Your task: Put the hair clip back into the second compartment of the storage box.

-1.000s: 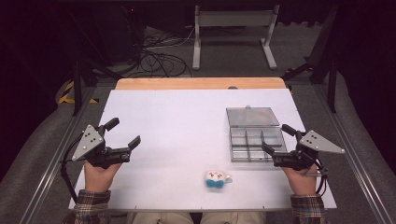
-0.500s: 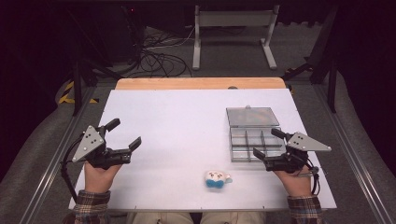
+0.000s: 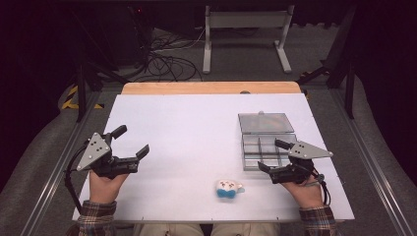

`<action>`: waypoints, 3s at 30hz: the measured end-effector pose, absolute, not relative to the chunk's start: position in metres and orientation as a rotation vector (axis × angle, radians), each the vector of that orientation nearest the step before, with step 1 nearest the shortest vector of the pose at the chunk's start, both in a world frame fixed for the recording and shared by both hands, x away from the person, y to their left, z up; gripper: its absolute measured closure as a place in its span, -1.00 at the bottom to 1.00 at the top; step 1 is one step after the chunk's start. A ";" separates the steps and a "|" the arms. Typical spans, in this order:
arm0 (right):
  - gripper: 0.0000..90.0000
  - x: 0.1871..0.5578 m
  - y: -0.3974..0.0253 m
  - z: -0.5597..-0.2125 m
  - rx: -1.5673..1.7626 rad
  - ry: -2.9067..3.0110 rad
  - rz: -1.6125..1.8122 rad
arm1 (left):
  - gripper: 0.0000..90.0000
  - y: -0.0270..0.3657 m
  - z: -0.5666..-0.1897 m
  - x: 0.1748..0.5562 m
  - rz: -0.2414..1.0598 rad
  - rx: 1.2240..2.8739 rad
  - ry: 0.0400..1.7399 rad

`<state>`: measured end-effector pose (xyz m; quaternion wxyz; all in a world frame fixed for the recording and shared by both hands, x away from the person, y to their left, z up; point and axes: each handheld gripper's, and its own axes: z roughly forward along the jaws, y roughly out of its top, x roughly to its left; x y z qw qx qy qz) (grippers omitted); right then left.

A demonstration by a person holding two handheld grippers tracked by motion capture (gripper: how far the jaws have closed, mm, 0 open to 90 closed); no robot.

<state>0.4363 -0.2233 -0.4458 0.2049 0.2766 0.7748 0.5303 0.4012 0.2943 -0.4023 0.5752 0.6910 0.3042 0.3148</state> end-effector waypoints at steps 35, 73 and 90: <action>-0.51 0.435 -0.181 -0.459 0.559 2.467 1.491 | -0.90 0.293 -0.404 0.402 0.731 1.629 0.715; -0.35 0.428 -0.133 -0.483 0.336 2.795 1.364 | -0.90 0.289 -0.407 0.405 0.709 1.661 0.706; -0.28 0.428 -0.122 -0.490 0.302 2.844 1.302 | -0.90 0.289 -0.408 0.405 0.707 1.665 0.711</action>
